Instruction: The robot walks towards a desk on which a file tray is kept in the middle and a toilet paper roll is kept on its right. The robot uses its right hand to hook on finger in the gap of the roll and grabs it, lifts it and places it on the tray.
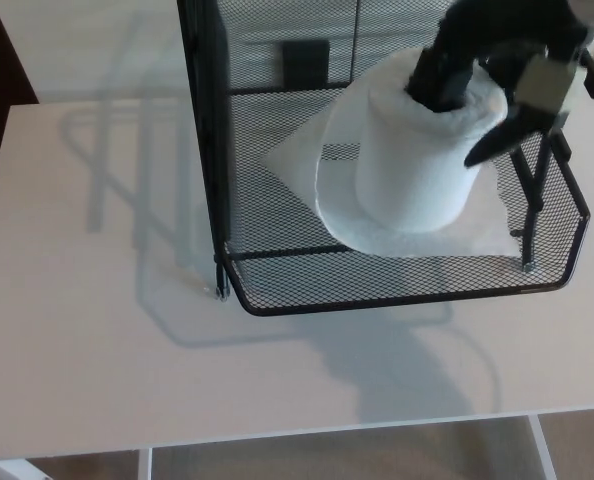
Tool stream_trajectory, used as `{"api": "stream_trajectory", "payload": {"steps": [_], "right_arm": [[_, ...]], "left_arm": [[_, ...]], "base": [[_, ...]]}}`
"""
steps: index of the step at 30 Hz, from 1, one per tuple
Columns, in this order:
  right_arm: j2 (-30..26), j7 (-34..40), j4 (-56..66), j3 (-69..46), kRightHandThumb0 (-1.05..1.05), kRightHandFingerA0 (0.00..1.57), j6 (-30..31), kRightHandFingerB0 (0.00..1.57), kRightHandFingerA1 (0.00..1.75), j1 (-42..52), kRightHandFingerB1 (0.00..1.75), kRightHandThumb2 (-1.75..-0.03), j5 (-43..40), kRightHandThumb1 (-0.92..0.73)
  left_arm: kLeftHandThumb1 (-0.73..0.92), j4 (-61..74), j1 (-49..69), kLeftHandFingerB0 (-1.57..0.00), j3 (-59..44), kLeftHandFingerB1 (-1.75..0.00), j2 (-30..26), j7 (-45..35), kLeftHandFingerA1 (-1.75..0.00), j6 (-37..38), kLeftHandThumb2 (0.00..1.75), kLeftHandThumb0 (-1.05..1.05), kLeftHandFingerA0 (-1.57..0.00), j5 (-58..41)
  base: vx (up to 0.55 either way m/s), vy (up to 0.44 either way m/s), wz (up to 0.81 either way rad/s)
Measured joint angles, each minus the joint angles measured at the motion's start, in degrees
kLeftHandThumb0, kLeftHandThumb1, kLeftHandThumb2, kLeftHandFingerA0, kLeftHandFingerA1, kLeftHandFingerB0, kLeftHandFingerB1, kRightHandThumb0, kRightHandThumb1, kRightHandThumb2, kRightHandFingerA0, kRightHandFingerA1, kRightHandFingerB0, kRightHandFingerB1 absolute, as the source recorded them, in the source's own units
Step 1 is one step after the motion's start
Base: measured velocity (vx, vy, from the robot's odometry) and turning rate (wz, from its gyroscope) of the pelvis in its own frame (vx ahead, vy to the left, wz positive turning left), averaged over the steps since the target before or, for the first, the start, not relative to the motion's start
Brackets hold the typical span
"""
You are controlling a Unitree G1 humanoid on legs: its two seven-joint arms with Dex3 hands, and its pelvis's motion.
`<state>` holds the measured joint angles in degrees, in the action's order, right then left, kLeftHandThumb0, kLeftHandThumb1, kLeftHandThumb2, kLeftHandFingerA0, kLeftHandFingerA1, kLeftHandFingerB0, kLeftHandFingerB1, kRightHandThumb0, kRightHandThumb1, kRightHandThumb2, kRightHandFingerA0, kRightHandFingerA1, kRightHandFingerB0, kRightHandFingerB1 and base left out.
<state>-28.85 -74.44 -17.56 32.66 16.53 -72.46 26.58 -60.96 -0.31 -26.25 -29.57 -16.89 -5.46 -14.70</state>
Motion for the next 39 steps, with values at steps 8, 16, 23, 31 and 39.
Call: {"api": "stream_trajectory", "payload": {"steps": [8,16,23,31,39], "right_arm": [[-0.15,-3.12,-9.55,-0.94,-0.68,0.61,-0.86,0.3,0.62,-11.61,0.32,-0.6,-0.03,-0.64],[-0.26,-7.61,-20.18,-1.35,-0.75,0.68,-4.24,0.34,0.57,-23.26,0.31,-0.6,-0.15,-0.63],[-3.49,-9.95,-24.69,-3.96,-0.73,0.74,-6.45,0.33,0.57,-29.14,0.31,-0.6,-0.3,-0.65],[-17.59,-9.45,-25.29,-13.92,-0.49,0.75,-7.93,0.3,0.73,-27.47,0.3,-0.61,-2.23,-0.7],[-33.36,-6.09,-27.88,-27.64,-0.55,0.79,-8.52,0.39,0.48,-13.92,0.34,-0.59,-4.59,-0.6]], "left_arm": [[0.92,0.12,-0.02,-0.19,0.07,-0.94,-0.01,0.08,-1.02,0.0,0.78,-1.01,-0.24,0.03],[0.92,0.3,0.42,-0.18,0.03,-0.96,-0.04,0.09,-1.07,0.0,0.74,-1.03,-0.23,0.01],[0.92,0.38,0.64,-0.15,-0.28,-0.95,-0.03,0.07,-1.05,-0.01,0.73,-1.04,-0.22,-0.09],[0.92,0.4,0.64,-0.16,-0.36,-0.96,0.03,0.07,-1.05,-0.01,0.74,-1.04,-0.22,-0.07],[0.92,0.35,0.36,-0.19,-0.14,-0.95,0.03,0.04,-1.03,-0.02,0.73,-1.03,-0.23,-0.04]], "base": [[0.0,0.0,0.0],[0.0,0.0,0.0],[0.0,0.0,0.01],[0.0,0.0,0.0],[0.0,0.0,0.0]]}}
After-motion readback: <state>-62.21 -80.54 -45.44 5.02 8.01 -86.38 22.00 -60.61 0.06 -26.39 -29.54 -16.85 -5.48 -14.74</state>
